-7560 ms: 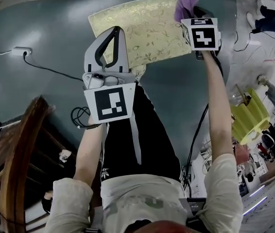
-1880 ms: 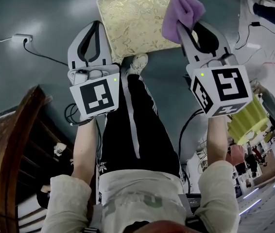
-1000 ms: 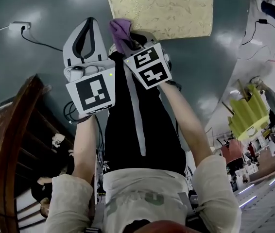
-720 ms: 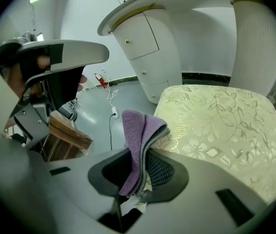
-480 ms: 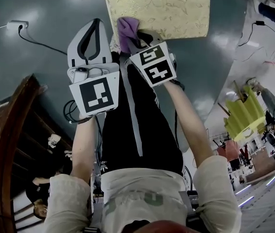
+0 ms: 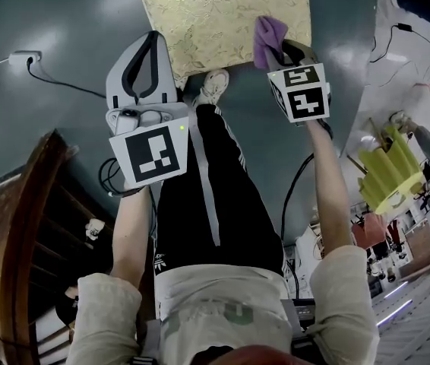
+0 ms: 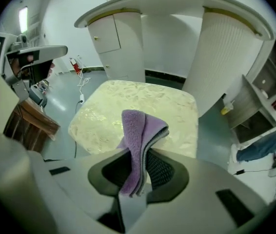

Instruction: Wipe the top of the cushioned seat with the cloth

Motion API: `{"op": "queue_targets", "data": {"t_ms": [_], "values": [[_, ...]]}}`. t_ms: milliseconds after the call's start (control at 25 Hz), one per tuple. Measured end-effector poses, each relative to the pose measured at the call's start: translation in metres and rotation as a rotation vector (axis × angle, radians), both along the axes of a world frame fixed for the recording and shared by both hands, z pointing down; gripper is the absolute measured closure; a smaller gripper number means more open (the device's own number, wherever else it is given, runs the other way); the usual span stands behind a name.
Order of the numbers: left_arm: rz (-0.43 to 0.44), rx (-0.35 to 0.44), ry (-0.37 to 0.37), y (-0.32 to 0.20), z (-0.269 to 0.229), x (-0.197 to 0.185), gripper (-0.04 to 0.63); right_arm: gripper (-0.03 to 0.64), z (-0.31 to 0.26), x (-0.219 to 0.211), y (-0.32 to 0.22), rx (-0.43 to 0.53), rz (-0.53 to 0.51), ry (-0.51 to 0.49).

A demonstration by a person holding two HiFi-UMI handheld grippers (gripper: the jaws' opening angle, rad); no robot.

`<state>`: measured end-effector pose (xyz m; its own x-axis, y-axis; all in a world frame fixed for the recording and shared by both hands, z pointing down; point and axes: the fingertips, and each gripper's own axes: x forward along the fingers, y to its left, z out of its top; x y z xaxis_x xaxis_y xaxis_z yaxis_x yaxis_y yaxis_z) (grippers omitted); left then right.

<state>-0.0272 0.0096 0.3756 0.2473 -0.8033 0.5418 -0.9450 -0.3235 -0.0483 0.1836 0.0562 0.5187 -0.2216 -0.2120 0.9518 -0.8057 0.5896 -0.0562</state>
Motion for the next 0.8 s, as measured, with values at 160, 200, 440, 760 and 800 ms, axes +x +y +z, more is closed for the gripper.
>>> {"op": "queue_targets", "data": {"t_ms": [160, 200, 440, 760, 800], "values": [[0.021, 0.018, 0.010, -0.010, -0.006, 0.013, 0.589, 0.529, 0.000, 0.056, -0.015, 0.022, 0.039, 0.100], [0.030, 0.025, 0.013, -0.012, -0.008, 0.017, 0.589, 0.529, 0.001, 0.067, -0.018, 0.024, 0.047, 0.116], [0.080, 0.041, 0.017, -0.017, -0.017, 0.041, 0.589, 0.529, 0.001, 0.101, -0.027, 0.030, 0.071, 0.180], [0.106, 0.041, 0.009, -0.014, -0.016, 0.055, 0.589, 0.529, 0.008, 0.118, -0.033, 0.048, 0.036, 0.248], [0.103, 0.038, 0.015, -0.014, -0.016, 0.056, 0.589, 0.529, 0.009, 0.123, -0.034, 0.048, 0.033, 0.264]]}}
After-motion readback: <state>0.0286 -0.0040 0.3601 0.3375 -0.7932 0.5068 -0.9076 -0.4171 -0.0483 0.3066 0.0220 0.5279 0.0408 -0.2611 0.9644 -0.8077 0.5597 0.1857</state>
